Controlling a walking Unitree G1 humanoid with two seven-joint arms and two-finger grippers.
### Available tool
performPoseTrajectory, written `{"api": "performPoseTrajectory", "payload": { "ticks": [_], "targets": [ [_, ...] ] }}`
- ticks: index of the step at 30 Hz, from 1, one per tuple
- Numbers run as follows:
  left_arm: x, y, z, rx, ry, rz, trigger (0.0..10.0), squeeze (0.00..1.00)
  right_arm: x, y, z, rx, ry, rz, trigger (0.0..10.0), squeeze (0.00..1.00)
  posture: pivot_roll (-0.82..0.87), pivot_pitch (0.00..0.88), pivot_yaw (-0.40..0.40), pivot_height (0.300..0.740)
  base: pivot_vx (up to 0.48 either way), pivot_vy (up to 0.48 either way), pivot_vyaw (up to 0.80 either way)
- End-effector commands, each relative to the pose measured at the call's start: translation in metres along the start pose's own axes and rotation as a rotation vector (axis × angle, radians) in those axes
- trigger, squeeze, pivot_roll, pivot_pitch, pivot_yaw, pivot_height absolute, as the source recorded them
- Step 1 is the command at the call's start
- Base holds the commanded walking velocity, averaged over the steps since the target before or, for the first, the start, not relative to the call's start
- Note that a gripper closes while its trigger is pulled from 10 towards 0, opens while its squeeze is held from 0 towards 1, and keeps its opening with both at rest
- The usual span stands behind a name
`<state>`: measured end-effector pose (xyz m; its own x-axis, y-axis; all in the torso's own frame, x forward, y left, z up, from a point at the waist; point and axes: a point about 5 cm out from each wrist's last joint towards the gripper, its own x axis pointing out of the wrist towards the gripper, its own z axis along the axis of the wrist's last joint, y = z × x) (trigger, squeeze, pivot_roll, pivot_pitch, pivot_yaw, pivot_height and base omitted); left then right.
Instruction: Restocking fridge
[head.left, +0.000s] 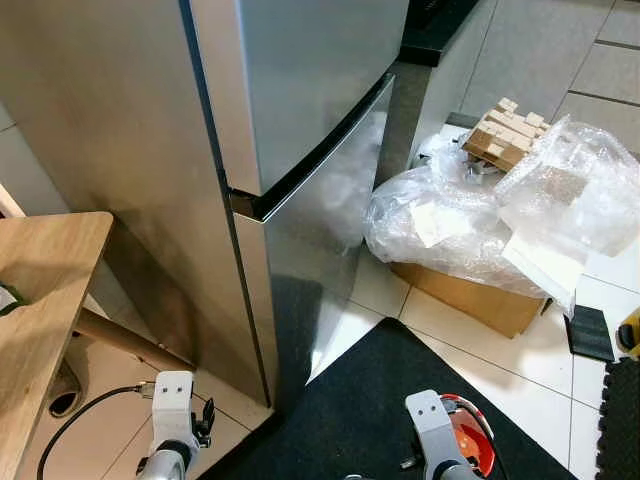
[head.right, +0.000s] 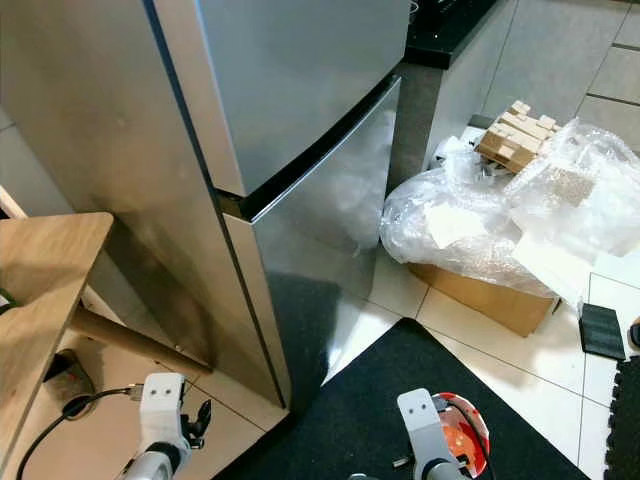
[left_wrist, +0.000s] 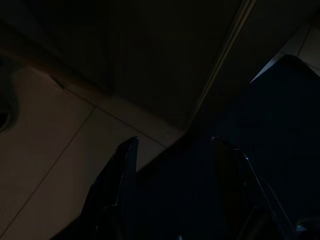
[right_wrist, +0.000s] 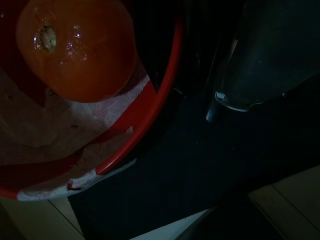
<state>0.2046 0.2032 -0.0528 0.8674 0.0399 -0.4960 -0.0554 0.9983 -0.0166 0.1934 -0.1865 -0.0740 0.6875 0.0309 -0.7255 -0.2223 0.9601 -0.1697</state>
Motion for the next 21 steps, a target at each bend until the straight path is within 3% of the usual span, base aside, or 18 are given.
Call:
{"api": "performPoseTrajectory", "payload": {
  "ticks": [1, 10, 21],
  "targets": [
    [-0.002, 0.000, -0.005, -0.020, 0.024, 0.006, 10.0, 0.00, 0.000, 0.001, 0.000, 0.009, -0.002, -0.002, 10.0, 0.00, -0.14, 0.083, 0.011, 0.740, 0.000, 0.259, 0.00],
    [-0.003, -0.002, -0.006, 0.024, 0.027, -0.016, 10.0, 0.00, 0.000, 0.001, -0.001, 0.006, 0.001, 0.000, 10.0, 0.00, -0.14, 0.084, 0.011, 0.740, 0.000, 0.433, 0.00],
    [0.004, -0.021, 0.009, 0.104, -0.048, -0.192, 10.0, 0.00, -0.001, 0.000, -0.002, 0.007, 0.003, -0.003, 10.0, 0.00, -0.14, 0.090, 0.010, 0.740, 0.000, 0.000, 0.00]
  ]
}}
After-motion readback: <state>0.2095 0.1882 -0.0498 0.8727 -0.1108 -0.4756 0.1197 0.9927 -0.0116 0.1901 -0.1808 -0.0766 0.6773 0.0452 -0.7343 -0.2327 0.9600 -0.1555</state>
